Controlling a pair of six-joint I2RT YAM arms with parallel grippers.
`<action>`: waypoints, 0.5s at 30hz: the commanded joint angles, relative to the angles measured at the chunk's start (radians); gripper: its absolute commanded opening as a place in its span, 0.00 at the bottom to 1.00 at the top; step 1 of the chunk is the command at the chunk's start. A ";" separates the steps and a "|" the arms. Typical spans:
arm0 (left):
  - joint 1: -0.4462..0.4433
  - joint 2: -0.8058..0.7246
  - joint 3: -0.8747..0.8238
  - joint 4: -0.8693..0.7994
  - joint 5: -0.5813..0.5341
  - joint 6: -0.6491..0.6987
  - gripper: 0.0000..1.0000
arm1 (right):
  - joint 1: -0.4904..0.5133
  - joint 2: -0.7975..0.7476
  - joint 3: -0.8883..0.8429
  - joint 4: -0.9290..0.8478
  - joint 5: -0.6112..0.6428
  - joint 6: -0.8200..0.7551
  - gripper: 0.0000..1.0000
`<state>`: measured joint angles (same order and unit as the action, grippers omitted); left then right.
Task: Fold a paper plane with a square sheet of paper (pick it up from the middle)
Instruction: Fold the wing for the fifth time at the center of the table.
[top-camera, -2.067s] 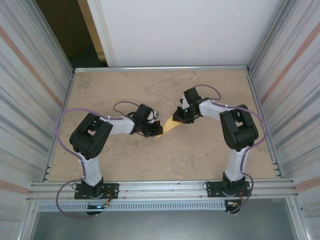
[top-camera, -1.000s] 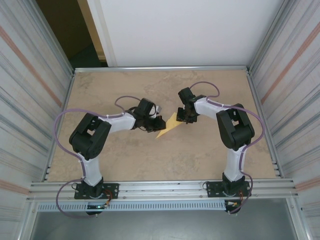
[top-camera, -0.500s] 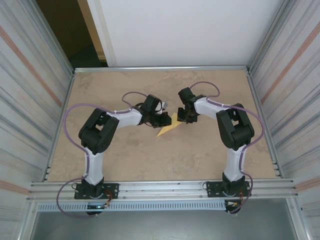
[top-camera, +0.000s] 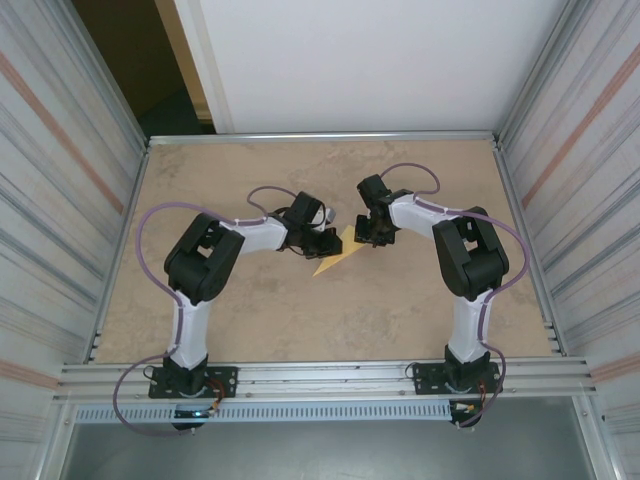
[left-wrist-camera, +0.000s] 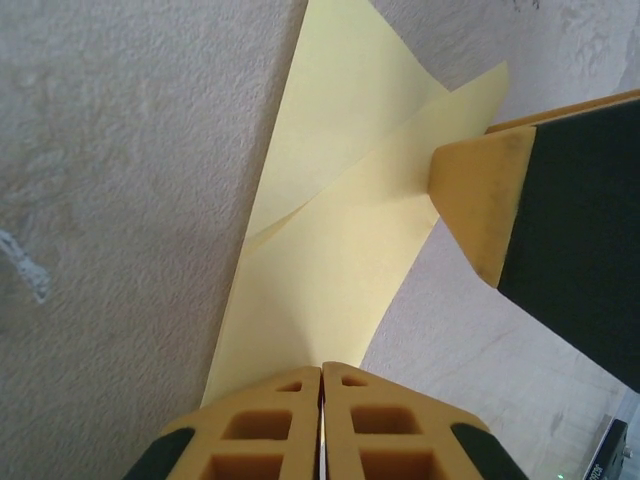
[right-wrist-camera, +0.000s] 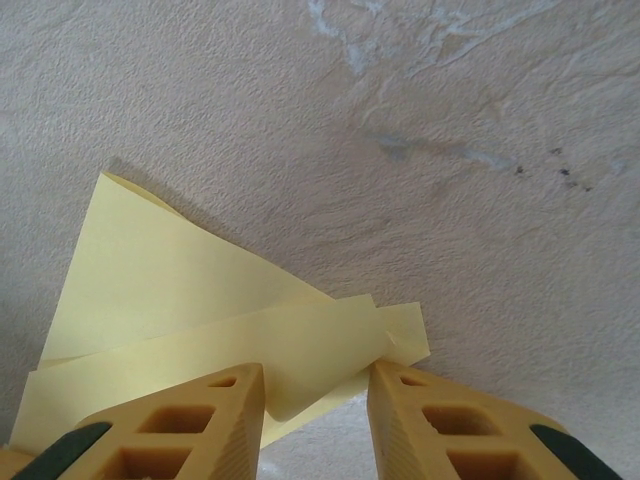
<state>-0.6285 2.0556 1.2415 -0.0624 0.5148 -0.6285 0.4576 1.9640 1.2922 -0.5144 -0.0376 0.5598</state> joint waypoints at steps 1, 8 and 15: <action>0.001 -0.002 -0.011 -0.007 0.017 0.028 0.09 | -0.006 0.078 -0.045 -0.012 -0.022 -0.007 0.36; 0.004 0.009 -0.013 -0.033 0.020 0.052 0.08 | -0.011 0.080 -0.054 -0.012 -0.008 -0.005 0.33; 0.003 0.034 -0.020 -0.119 0.003 0.113 0.07 | -0.039 -0.002 -0.051 0.031 -0.092 -0.018 0.34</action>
<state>-0.6285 2.0575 1.2407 -0.0906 0.5171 -0.5713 0.4313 1.9518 1.2789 -0.4995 -0.0822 0.5598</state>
